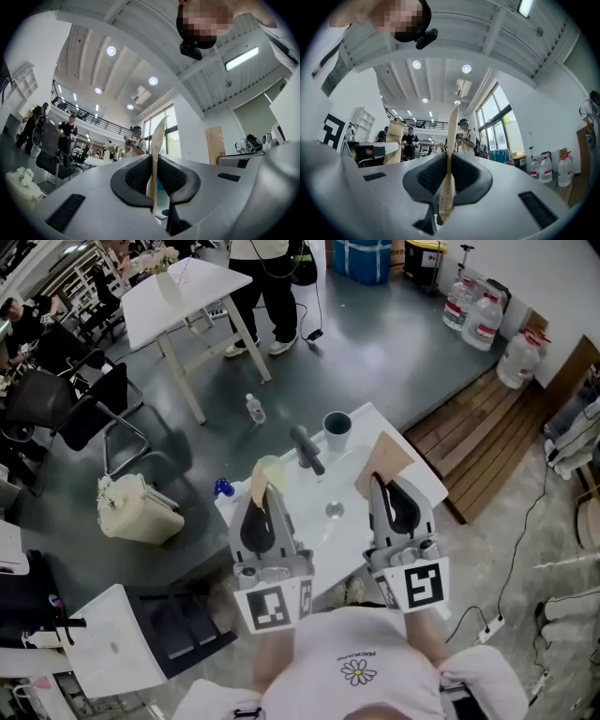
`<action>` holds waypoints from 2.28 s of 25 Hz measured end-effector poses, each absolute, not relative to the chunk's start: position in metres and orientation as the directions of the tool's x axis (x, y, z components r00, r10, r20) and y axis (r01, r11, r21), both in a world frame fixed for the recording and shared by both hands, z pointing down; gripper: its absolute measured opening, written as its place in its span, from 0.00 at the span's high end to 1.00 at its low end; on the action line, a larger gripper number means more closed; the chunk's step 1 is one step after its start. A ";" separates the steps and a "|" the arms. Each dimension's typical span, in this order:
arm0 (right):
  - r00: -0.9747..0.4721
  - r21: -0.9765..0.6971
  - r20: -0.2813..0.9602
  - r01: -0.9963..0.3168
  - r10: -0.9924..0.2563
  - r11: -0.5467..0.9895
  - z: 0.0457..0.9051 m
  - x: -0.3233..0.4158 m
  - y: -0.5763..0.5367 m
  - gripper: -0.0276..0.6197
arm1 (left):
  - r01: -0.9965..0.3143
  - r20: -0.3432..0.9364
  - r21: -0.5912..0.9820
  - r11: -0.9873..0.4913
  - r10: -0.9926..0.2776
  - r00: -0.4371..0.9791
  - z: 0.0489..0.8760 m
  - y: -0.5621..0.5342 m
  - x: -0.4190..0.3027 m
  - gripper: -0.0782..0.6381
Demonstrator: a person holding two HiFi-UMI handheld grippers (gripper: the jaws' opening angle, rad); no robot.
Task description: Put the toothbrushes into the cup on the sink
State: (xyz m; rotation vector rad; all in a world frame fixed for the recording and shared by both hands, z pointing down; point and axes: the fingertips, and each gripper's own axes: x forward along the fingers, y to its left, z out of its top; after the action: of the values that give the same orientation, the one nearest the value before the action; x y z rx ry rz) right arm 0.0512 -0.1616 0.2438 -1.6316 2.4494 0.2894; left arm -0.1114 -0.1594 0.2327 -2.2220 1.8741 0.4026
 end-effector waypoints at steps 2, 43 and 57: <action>-0.389 0.055 -0.256 -0.920 -0.885 0.388 0.246 0.051 -0.165 0.92 | -0.987 -0.334 0.020 -0.158 -0.932 0.142 0.234 -0.161 -0.113 0.84; -0.411 -0.025 -0.152 -0.908 -0.899 0.419 0.290 0.081 -0.229 0.92 | -0.994 -0.254 -0.028 -0.103 -0.961 0.107 0.332 -0.303 -0.141 0.84; -0.440 -0.022 -0.084 -0.896 -0.894 0.443 0.312 0.074 -0.233 0.92 | -0.998 -0.170 0.044 -0.036 -0.985 0.028 0.395 -0.330 -0.167 0.84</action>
State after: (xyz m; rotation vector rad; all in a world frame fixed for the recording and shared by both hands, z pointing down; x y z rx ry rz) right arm 0.0737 -0.2329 0.3125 -1.6153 2.5967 0.0400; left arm -0.1670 -0.3300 0.3953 -2.1883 2.1179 0.2345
